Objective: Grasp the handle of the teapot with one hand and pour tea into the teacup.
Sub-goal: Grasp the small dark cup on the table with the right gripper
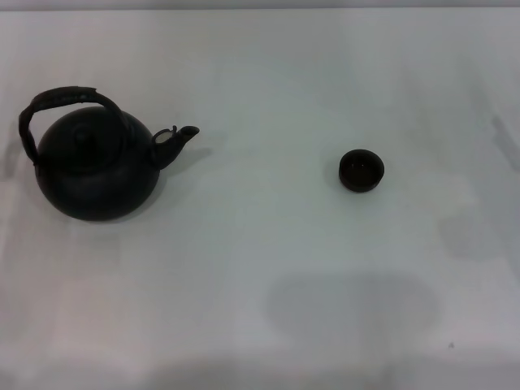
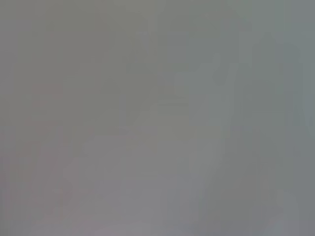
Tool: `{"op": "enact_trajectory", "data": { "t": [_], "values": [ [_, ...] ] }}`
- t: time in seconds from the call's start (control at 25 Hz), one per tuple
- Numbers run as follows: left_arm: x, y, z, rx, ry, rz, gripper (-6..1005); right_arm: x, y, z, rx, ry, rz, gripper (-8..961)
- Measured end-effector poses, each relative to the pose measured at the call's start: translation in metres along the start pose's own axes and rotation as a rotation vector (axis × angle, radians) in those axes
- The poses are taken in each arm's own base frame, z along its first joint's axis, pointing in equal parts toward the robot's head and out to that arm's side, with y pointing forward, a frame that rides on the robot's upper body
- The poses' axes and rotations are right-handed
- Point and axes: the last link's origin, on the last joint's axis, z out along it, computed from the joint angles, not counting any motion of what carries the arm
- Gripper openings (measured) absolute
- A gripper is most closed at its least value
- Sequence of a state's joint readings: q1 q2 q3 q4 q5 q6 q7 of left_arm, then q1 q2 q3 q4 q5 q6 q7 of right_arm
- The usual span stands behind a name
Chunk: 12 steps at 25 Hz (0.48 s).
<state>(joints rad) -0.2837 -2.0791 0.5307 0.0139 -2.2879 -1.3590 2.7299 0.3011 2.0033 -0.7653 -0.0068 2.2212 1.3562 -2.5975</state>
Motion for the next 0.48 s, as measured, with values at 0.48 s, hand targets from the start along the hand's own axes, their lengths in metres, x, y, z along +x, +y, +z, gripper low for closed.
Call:
{"op": "enact_trajectory", "data": {
  "t": [0.48],
  "values": [
    [-0.0018,0.002,-0.0052,-0.012,-0.004,-0.004,888,-0.0013,0.0028,0.0,-0.031,-0.003,-0.011,841]
  ]
}}
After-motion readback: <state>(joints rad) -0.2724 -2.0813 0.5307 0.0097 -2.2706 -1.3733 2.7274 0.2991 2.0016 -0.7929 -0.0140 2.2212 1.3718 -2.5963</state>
